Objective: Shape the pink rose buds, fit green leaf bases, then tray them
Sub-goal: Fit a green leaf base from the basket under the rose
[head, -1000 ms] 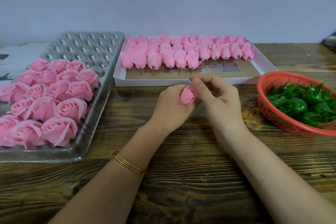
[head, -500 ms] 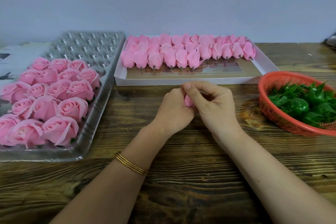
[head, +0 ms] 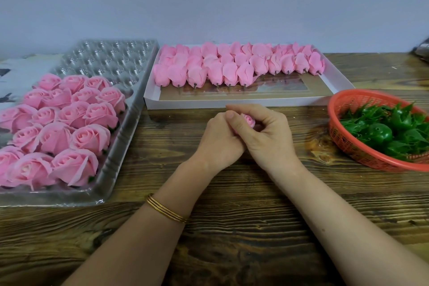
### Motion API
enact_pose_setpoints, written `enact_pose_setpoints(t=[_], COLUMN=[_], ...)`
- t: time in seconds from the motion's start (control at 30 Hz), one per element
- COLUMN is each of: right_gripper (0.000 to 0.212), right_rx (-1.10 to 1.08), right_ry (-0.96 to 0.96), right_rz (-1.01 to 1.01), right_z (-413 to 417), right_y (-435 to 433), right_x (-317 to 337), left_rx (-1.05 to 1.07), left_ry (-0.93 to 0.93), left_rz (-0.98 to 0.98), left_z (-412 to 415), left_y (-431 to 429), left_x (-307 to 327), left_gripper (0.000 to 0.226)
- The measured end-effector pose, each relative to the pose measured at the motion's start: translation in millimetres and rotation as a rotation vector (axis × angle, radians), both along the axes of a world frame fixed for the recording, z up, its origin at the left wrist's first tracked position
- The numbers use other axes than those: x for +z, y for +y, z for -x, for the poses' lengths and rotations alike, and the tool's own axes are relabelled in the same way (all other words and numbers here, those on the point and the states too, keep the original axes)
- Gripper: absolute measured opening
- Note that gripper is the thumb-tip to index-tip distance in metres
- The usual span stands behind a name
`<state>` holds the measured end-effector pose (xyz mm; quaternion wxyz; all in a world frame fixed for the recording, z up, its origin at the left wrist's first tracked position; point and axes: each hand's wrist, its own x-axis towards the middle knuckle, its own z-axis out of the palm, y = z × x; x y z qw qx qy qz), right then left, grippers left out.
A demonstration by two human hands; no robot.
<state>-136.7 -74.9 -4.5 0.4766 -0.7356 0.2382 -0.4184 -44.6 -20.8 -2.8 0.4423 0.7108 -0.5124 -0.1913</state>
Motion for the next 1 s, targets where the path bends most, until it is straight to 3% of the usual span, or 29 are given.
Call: enact_pose_setpoints(t=[0.1, 0.33, 0.43, 0.6, 0.8, 0.9, 1.0], right_gripper=[0.021, 0.039, 0.048, 0.081, 0.071, 0.046, 0.034], right_rx=[0.013, 0.082, 0.105, 0.153, 0.086, -0.009, -0.061], right_ry=[0.039, 0.155, 0.261, 0.376, 0.274, 0.084, 0.031], right_rz=[-0.021, -0.086, -0.013, 0.052, -0.083, -0.107, -0.014], right_z=[0.4, 0.2, 1.6, 4.3, 9.6, 8.1, 5.1], right_y=[1.5, 0.9, -0.3, -1.4, -7.5, -5.9, 2.3], right_x=[-0.6, 0.7, 1.9, 5.0, 9.3, 13.4, 11.6], left_rx=[0.02, 0.027, 0.045, 0.069, 0.095, 0.101, 0.122], left_ry=[0.035, 0.104, 0.102, 0.067, 0.148, 0.155, 0.085], left_rz=[-0.003, 0.067, 0.083, 0.086, 0.033, 0.011, 0.0], left_z=[0.9, 2.5, 1.7, 1.1, 0.6, 1.0, 3.7], left_y=[0.7, 2.2, 3.3, 2.5, 1.6, 3.7, 4.4], left_x=[1.9, 2.7, 1.6, 1.6, 6.6, 9.1, 9.2], left_gripper=[0.034, 0.036, 0.031, 0.015, 0.013, 0.012, 0.011])
